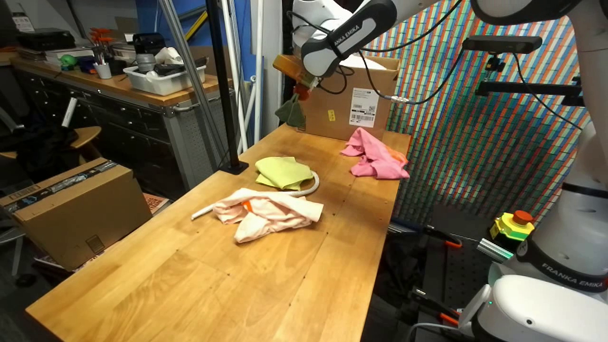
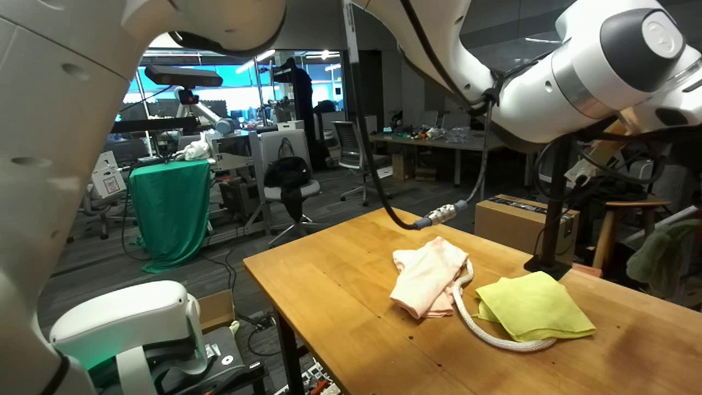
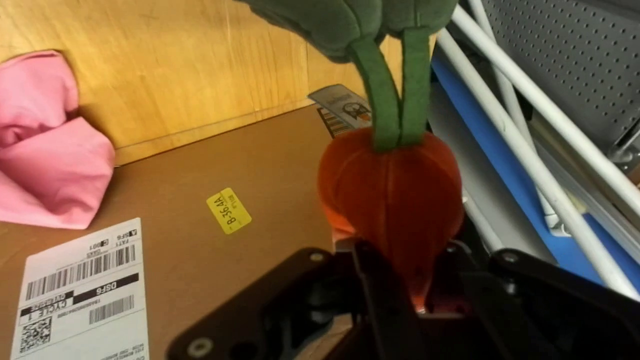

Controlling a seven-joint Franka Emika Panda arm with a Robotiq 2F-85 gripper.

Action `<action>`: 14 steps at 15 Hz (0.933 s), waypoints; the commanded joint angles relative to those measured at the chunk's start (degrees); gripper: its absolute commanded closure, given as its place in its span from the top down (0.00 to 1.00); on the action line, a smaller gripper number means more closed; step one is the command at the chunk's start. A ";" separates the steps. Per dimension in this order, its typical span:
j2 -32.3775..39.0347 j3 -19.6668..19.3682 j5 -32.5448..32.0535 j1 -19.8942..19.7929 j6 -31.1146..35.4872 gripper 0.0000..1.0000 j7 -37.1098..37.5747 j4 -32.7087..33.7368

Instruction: Move the pink t-shirt and the radish to the right, move the peach t-shirt to the left, move the white cable forwards, move the yellow towel backwards

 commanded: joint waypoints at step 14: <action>5.32 -3.05 -12.97 1.00 -6.19 0.94 16.11 5.22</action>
